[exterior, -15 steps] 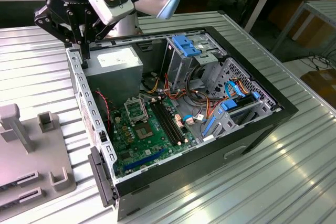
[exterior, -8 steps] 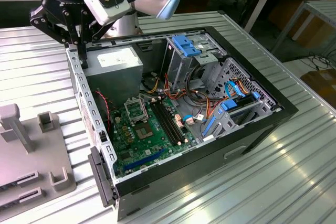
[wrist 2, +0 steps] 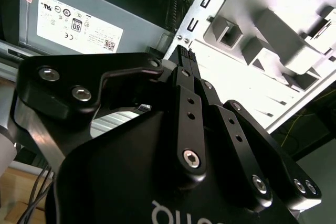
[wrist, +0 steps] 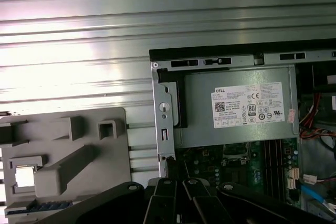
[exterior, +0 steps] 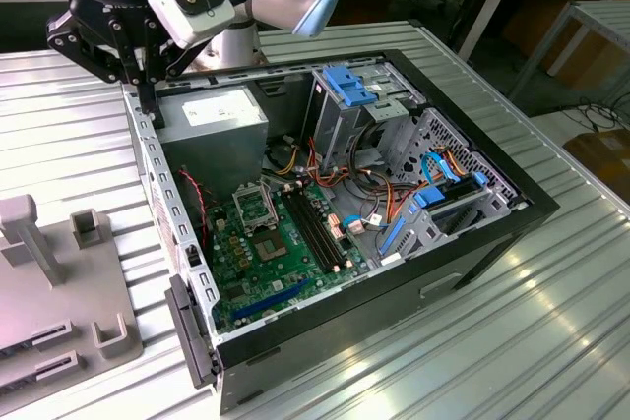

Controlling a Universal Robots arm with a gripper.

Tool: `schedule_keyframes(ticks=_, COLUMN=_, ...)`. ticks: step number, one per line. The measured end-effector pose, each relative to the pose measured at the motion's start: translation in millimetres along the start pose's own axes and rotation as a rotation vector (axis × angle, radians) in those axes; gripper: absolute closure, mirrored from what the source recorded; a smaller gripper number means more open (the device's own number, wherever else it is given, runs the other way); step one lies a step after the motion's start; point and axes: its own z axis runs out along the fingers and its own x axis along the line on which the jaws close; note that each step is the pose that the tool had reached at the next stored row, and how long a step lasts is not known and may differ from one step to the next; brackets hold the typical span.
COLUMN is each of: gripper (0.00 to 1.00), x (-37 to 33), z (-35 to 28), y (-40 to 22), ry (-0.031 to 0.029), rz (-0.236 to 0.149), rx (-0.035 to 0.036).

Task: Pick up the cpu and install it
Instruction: 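Reach for the cpu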

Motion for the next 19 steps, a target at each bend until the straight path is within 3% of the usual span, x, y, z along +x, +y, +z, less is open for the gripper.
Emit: schedule_keyframes(ticks=19, gripper=0.89, x=15.0, z=-0.3, y=-1.1, ry=0.0000, rz=0.000, rx=0.0000)
